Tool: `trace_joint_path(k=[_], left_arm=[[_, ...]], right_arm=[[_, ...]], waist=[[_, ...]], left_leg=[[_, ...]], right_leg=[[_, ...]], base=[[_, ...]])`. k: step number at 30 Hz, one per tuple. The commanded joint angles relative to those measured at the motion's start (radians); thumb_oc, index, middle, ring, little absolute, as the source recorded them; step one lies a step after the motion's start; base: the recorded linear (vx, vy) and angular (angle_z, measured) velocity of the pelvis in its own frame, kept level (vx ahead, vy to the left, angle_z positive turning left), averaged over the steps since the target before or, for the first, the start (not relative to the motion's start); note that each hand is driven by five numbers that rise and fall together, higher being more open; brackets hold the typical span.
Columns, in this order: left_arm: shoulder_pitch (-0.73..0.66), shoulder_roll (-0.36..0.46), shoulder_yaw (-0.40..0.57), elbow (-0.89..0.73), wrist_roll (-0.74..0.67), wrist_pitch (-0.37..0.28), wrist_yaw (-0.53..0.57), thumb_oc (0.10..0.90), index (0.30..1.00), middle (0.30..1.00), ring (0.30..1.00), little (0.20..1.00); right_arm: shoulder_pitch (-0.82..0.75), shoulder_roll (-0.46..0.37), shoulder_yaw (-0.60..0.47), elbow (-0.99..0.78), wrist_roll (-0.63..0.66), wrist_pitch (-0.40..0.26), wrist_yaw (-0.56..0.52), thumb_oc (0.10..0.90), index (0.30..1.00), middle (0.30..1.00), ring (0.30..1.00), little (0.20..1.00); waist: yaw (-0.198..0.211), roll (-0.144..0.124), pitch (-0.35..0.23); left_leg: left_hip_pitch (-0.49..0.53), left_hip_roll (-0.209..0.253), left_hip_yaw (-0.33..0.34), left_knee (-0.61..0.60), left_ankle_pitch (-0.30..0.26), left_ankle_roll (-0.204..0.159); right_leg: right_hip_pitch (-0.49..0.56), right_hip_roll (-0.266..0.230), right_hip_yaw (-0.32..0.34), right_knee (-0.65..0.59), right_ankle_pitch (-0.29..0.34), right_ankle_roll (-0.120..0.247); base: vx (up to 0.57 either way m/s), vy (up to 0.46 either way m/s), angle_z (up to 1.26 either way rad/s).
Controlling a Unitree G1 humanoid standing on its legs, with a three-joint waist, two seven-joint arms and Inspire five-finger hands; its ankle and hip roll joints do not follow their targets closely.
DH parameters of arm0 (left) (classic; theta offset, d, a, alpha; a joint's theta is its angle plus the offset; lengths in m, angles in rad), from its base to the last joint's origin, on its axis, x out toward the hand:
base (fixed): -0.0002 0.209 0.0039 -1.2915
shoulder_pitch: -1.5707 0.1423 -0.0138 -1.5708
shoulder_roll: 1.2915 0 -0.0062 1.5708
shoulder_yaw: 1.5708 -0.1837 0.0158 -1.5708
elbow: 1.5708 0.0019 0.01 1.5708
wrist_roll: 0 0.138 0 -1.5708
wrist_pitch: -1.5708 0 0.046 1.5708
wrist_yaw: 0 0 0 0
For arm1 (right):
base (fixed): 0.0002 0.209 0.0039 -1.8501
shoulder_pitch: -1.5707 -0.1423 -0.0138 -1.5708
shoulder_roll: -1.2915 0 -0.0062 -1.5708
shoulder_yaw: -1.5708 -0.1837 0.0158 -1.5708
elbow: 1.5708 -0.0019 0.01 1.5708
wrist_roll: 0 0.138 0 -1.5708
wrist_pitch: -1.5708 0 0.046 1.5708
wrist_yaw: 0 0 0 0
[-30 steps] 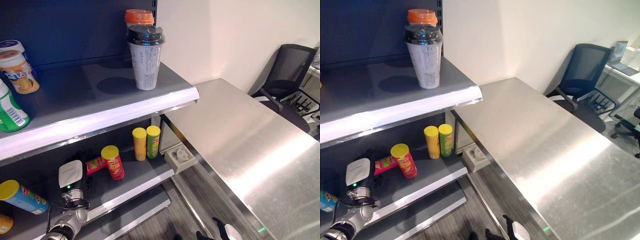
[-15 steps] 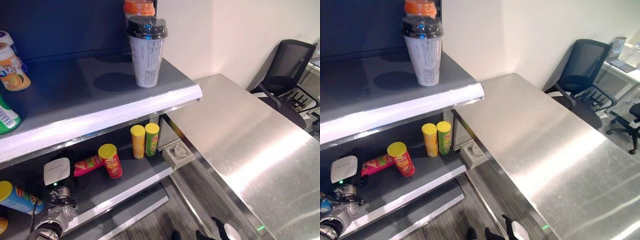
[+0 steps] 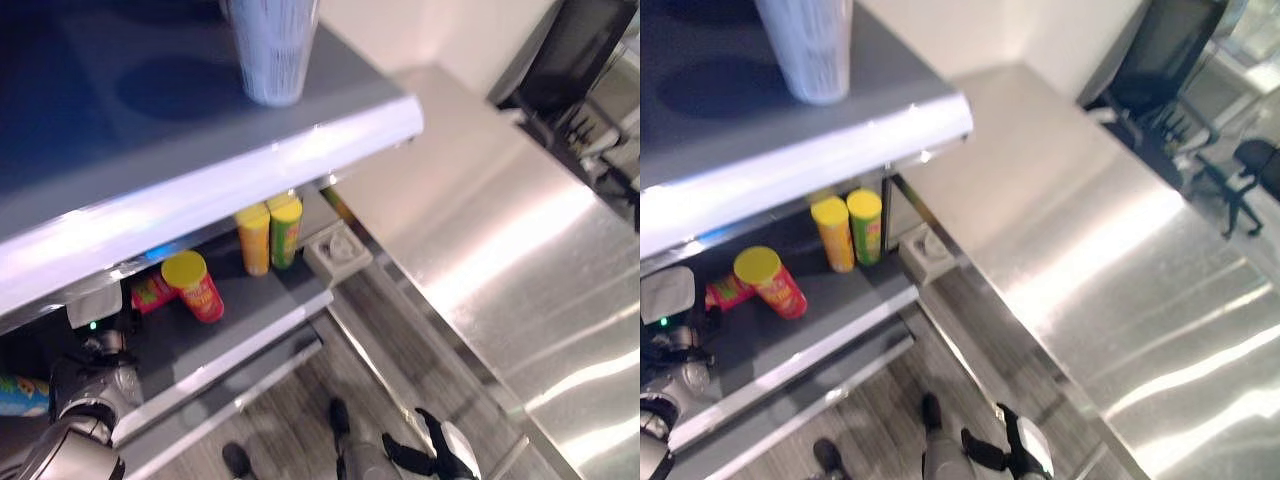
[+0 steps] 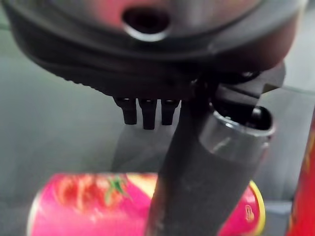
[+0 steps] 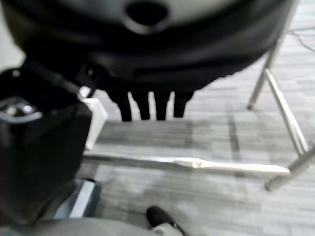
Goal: Put the goods on the table back onto the shelves and tidy them up.
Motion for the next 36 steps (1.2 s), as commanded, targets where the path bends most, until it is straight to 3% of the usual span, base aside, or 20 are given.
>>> trace_joint_path(k=[1,4,11,12,13,36], left_arm=[[-0.096,0.091,-0.005,0.026,-0.022,-0.017,0.052,0.8,0.9,0.9,0.9,0.9],[-0.137,0.113,-0.031,0.039,-0.034,-0.023,0.042,0.8,0.9,0.9,0.9,0.9],[-0.172,0.115,-0.044,0.063,-0.059,-0.021,0.03,0.8,0.9,0.9,0.9,0.9],[-0.172,0.112,-0.044,0.062,-0.058,-0.018,0.028,0.552,0.528,0.528,0.528,0.528],[-0.164,0.106,-0.041,0.067,-0.059,-0.017,0.023,0.4,0.3,0.3,0.3,0.3],[-0.168,0.1,-0.002,0.077,-0.068,0.021,0.053,0.4,0.3,0.3,0.3,0.3]], right_arm=[[0.0,-0.027,0.024,-0.056,0.039,-0.041,-0.047,0.8,0.9,0.9,0.9,0.9],[-0.021,-0.036,0.024,-0.073,0.061,-0.057,-0.054,0.8,0.9,0.9,0.9,0.9],[-0.032,-0.039,0.03,-0.099,0.084,-0.074,-0.061,0.8,0.9,0.9,0.9,0.9],[-0.031,-0.038,0.03,-0.1,0.083,-0.073,-0.062,0.8,0.9,0.9,0.9,0.9],[-0.026,-0.036,0.03,-0.099,0.081,-0.074,-0.064,0.8,0.9,0.9,0.9,0.9],[0.005,-0.049,0.017,-0.117,0.071,-0.07,-0.062,0.8,0.9,0.9,0.9,0.9]], waist=[[0.001,-0.009,-0.028],[-0.007,-0.021,0.0],[-0.016,-0.018,0.018],[-0.015,-0.019,0.018],[-0.015,-0.02,0.017],[0.008,-0.04,0.01]], left_leg=[[-0.051,0.026,-0.093,0.118,-0.093,0.001],[-0.134,0.043,-0.104,0.184,-0.105,0.003],[-0.196,0.059,-0.131,0.225,-0.141,-0.001],[-0.198,0.06,-0.134,0.227,-0.143,0.0],[-0.2,0.061,-0.134,0.229,-0.144,0.0],[-0.217,0.054,-0.158,0.234,-0.114,0.005]], right_leg=[[-0.032,-0.076,-0.017,0.043,0.073,0.089],[-0.073,-0.077,-0.022,0.053,0.095,0.089],[-0.101,-0.068,-0.037,0.061,0.094,0.089],[-0.101,-0.068,-0.039,0.062,0.095,0.089],[-0.101,-0.068,-0.039,0.061,0.096,0.089],[-0.099,-0.079,-0.076,0.057,0.096,0.082]], base=[[-0.11,-0.016,0.01],[-0.1,-0.014,0.07],[0.0,0.004,0.02],[-0.01,0.0,0.13],[-0.01,0.002,0.12],[-0.02,-0.008,0.01]])
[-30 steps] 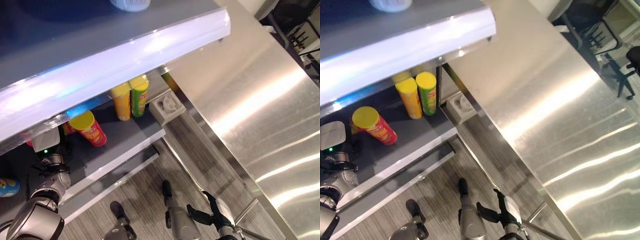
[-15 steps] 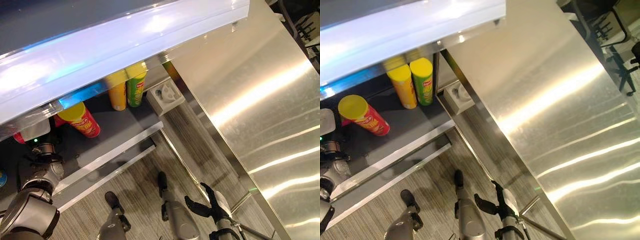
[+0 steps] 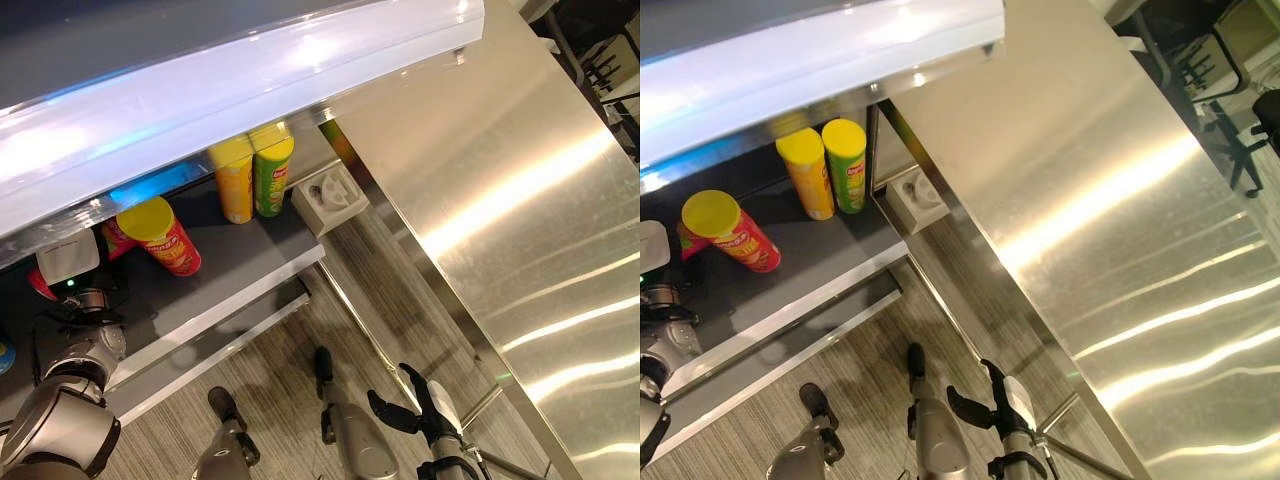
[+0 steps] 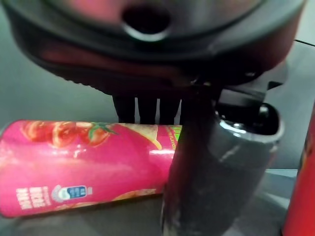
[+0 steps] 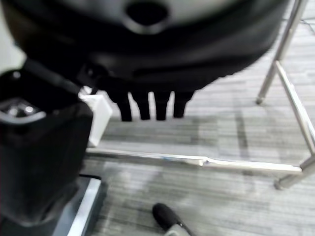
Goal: Put the goods on the table back onto the shelves and tidy them up.
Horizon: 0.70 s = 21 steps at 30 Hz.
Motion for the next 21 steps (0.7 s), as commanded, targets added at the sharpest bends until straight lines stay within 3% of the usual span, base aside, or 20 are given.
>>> trace_joint_path(k=[1,12,15,21], left_arm=[[-0.034,0.044,0.058,0.012,-0.035,-0.001,0.06,0.4,0.3,0.3,0.3,0.3],[-0.049,0.017,0.166,-0.034,-0.172,-0.056,0.15,0.4,0.3,0.3,0.3,0.3],[-0.05,-0.021,0.229,-0.098,-0.267,-0.107,0.19,0.4,0.3,0.3,0.3,0.3],[-0.021,-0.066,0.265,-0.21,-0.31,-0.157,0.213,0.4,0.3,0.3,0.3,0.3]], right_arm=[[0.049,-0.047,0.001,-0.039,0.026,-0.025,-0.056,0.8,0.9,0.9,0.9,0.9],[0.065,-0.022,0.03,-0.015,0.019,-0.011,-0.04,0.8,0.9,0.9,0.9,0.9],[0.072,-0.012,0.041,-0.015,0.008,0.001,-0.032,0.8,0.9,0.9,0.9,0.9],[0.074,-0.015,0.05,-0.035,-0.012,0.008,-0.023,0.8,0.9,0.9,0.9,0.9]], waist=[[0.02,0.003,-0.055],[0.032,-0.026,-0.079],[0.039,-0.039,-0.09],[0.045,-0.054,-0.096]], left_leg=[[-0.065,-0.002,-0.11,0.094,-0.087,0.012],[-0.078,-0.002,-0.129,0.095,-0.086,0.012],[-0.083,-0.001,-0.138,0.097,-0.087,0.011],[-0.085,0.0,-0.148,0.099,-0.087,0.01]], right_leg=[[-0.028,-0.098,-0.015,0.056,0.064,0.111],[-0.026,-0.101,-0.03,0.052,0.061,0.11],[-0.022,-0.1,-0.04,0.053,0.058,0.11],[-0.017,-0.1,-0.046,0.056,0.052,0.107]], base=[[-0.01,-0.017,0.09],[-0.01,-0.02,0.04],[0.0,-0.039,0.05],[-0.01,-0.029,0.1]])
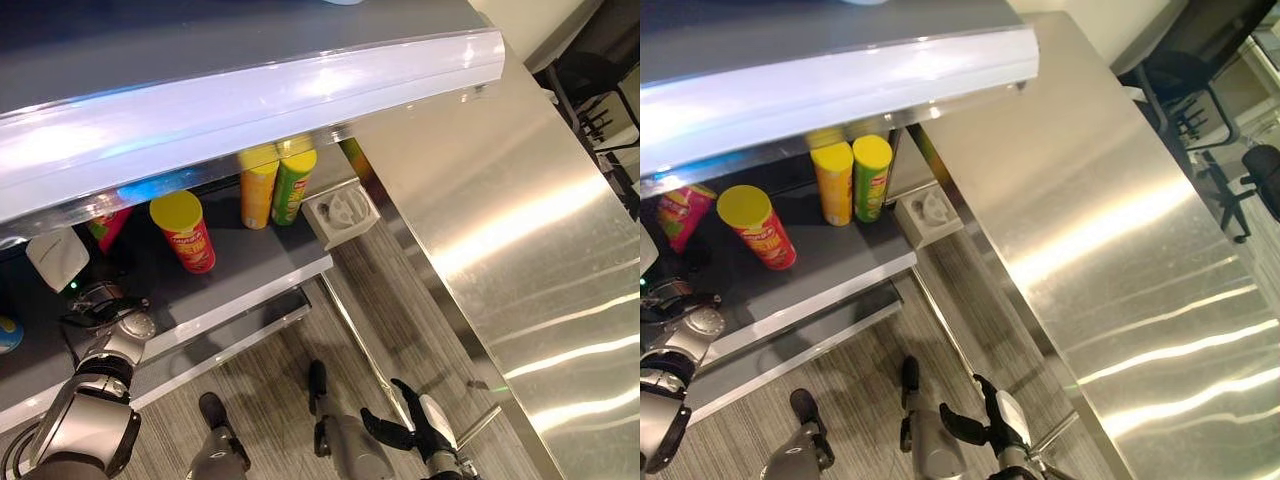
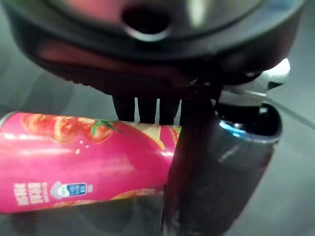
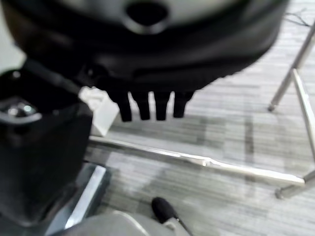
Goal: Put the goods on the table back onto the shelves and tidy them up.
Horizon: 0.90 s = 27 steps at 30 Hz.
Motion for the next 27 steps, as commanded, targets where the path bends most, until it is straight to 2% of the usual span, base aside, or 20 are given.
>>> trace_joint_path(k=[1,11,15,21,27], left_arm=[[-0.026,0.033,0.076,-0.082,-0.079,-0.124,0.09,0.4,0.3,0.3,0.3,0.3],[0.014,-0.036,0.149,-0.306,-0.152,-0.229,0.163,0.4,0.3,0.3,0.3,0.3],[0.034,-0.039,0.168,-0.431,-0.145,-0.263,0.184,0.4,0.3,0.3,0.3,0.3],[0.054,-0.022,0.156,-0.549,-0.1,-0.27,0.186,0.4,0.3,0.3,0.3,0.3],[0.102,0.01,0.122,-0.605,-0.019,-0.267,0.175,0.4,0.3,0.3,0.3,0.3]], right_arm=[[0.035,-0.019,-0.006,-0.04,-0.011,-0.007,-0.028,0.8,0.9,0.9,0.9,0.9],[0.04,-0.008,0.006,-0.063,-0.023,-0.005,-0.022,0.8,0.9,0.9,0.9,0.9],[0.033,-0.009,0.026,-0.075,-0.035,-0.011,-0.018,0.8,0.9,0.9,0.9,0.9],[0.027,-0.006,0.033,-0.088,-0.031,-0.029,-0.025,0.8,0.9,0.9,0.9,0.9],[0.035,-0.017,0.025,-0.106,-0.028,-0.05,-0.038,0.8,0.9,0.9,0.9,0.9]], waist=[[0.01,-0.015,-0.053],[0.027,-0.043,-0.04],[0.052,-0.07,-0.007],[0.074,-0.103,0.015],[0.09,-0.107,0.026]], left_leg=[[-0.067,-0.003,-0.103,0.086,-0.087,0.02],[-0.065,0.007,-0.126,0.082,-0.079,0.014],[-0.078,0.025,-0.152,0.103,-0.078,0.01],[-0.154,0.05,-0.216,0.187,-0.088,0.008],[-0.232,0.066,-0.266,0.264,-0.098,0.007]], right_leg=[[-0.03,-0.092,-0.002,0.062,0.046,0.105],[-0.035,-0.086,-0.019,0.108,0.009,0.092],[-0.052,-0.073,-0.032,0.174,-0.029,0.079],[-0.098,-0.062,-0.076,0.275,-0.084,0.058],[-0.148,-0.057,-0.109,0.375,-0.135,0.039]], base=[[0.0,0.0,0.0],[-0.01,-0.04,0.07],[-0.05,-0.103,0.12],[-0.05,-0.108,0.26],[-0.06,-0.078,0.22]])
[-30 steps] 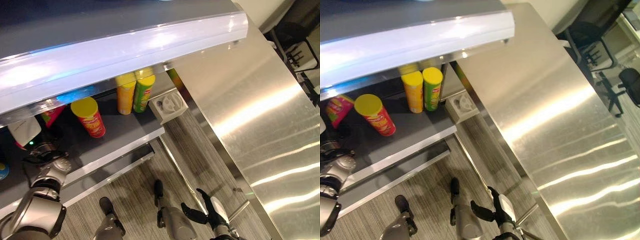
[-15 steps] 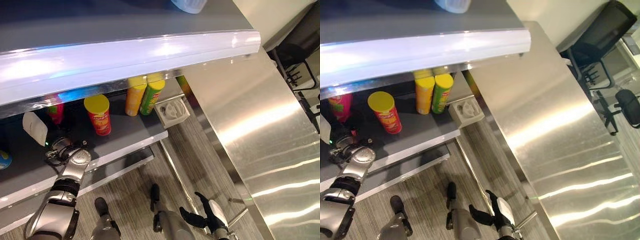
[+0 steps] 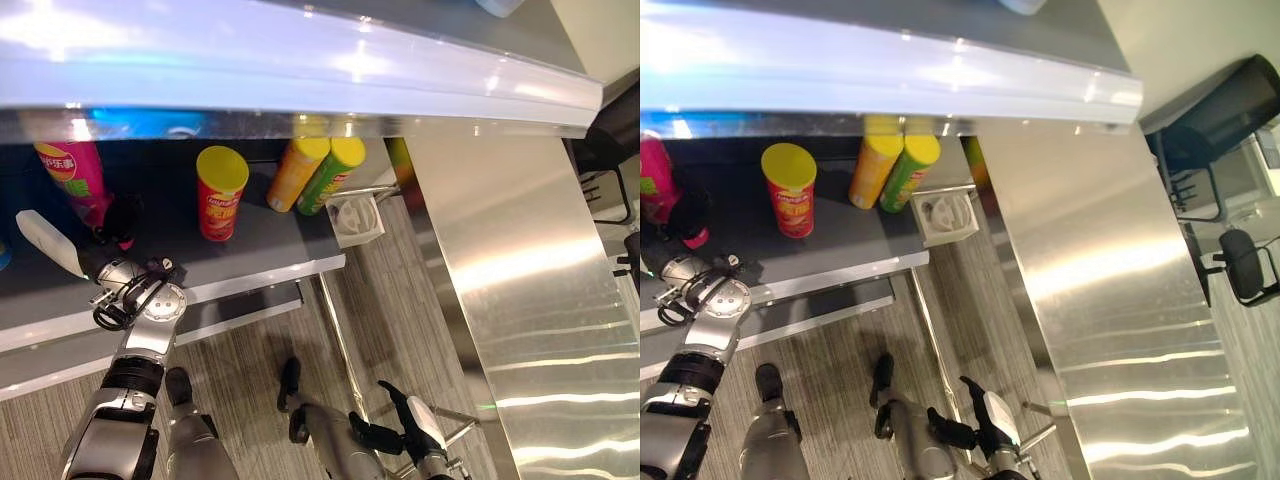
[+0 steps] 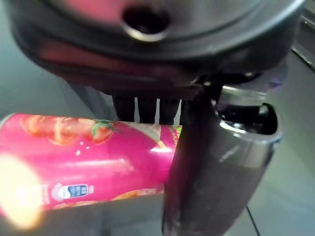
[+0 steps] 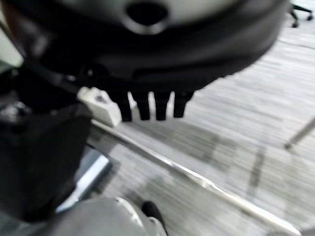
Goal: Put the goods on the table back onto the shelves and tidy them up.
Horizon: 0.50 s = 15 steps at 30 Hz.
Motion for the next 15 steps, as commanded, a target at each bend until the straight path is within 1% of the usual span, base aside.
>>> trace_joint_path(k=[1,6,8,9,10,12,14,15], left_arm=[[-0.02,0.114,-0.047,-0.153,0.151,-0.094,0.015,0.4,0.3,0.3,0.3,0.3],[0.003,0.155,-0.076,-0.174,0.213,-0.083,0.005,0.4,0.3,0.3,0.3,0.3],[0.005,0.163,-0.083,-0.175,0.221,-0.083,-0.001,0.4,0.3,0.3,0.3,0.3],[0.01,0.179,-0.097,-0.178,0.245,-0.078,-0.006,0.4,0.3,0.3,0.3,0.3],[0.015,0.19,-0.104,-0.153,0.252,-0.082,-0.001,0.4,0.3,0.3,0.3,0.3],[0.016,0.201,-0.111,-0.16,0.272,-0.083,0.011,0.4,0.3,0.3,0.3,0.3],[0.015,0.228,-0.12,-0.174,0.316,-0.073,0.043,0.4,0.3,0.3,0.3,0.3],[0.015,0.228,-0.12,-0.174,0.316,-0.073,0.043,0.4,0.3,0.3,0.3,0.3]], right_arm=[[0.026,-0.03,-0.015,-0.076,0.01,-0.04,-0.039,0.8,0.9,0.9,0.9,0.9],[0.027,-0.047,-0.022,-0.087,0.015,-0.059,-0.046,0.8,0.9,0.9,0.9,0.9],[0.024,-0.047,-0.024,-0.089,0.017,-0.063,-0.046,0.8,0.9,0.9,0.9,0.9],[0.023,-0.052,-0.022,-0.09,0.022,-0.072,-0.049,0.8,0.9,0.9,0.9,0.9],[0.022,-0.057,-0.022,-0.108,0.03,-0.08,-0.049,0.8,0.9,0.9,0.9,0.9],[0.022,-0.068,-0.019,-0.131,0.032,-0.091,-0.051,0.8,0.9,0.9,0.9,0.9],[0.015,-0.091,-0.005,-0.176,0.028,-0.114,-0.054,0.8,0.9,0.9,0.9,0.9],[0.015,-0.091,-0.005,-0.176,0.028,-0.114,-0.054,0.8,0.9,0.9,0.9,0.9]], waist=[[0.029,-0.009,-0.026],[0.031,0.005,-0.013],[0.03,0.009,-0.012],[0.031,0.019,-0.009],[0.027,0.026,-0.009],[0.024,0.03,-0.009],[0.015,0.035,-0.007],[0.015,0.035,-0.008]], left_leg=[[-0.09,-0.012,-0.091,0.107,-0.075,0.025],[-0.15,-0.003,-0.126,0.181,-0.089,0.027],[-0.164,0.0,-0.135,0.193,-0.09,0.027],[-0.175,0.01,-0.149,0.216,-0.118,0.018],[-0.193,0.019,-0.157,0.231,-0.12,0.016],[-0.205,0.025,-0.163,0.243,-0.122,0.015],[-0.253,0.037,-0.175,0.307,-0.14,0.016],[-0.254,0.037,-0.175,0.308,-0.141,0.016]], right_leg=[[-0.086,-0.089,0.016,0.172,0.003,0.074],[-0.127,-0.087,-0.002,0.261,-0.038,0.059],[-0.137,-0.085,-0.006,0.273,-0.046,0.055],[-0.147,-0.078,-0.002,0.306,-0.078,0.061],[-0.161,-0.075,-0.007,0.32,-0.086,0.058],[-0.176,-0.074,-0.009,0.337,-0.094,0.056],[-0.222,-0.07,-0.004,0.392,-0.117,0.049],[-0.222,-0.07,-0.004,0.393,-0.118,0.049]], base=[[-0.06,-0.069,0.31],[-0.05,-0.039,0.18],[-0.02,-0.04,0.09],[0.01,-0.048,0.11],[0.0,-0.055,0.06],[-0.05,-0.019,-0.02],[-0.05,0.0,-0.07],[-0.05,0.003,-0.1]])
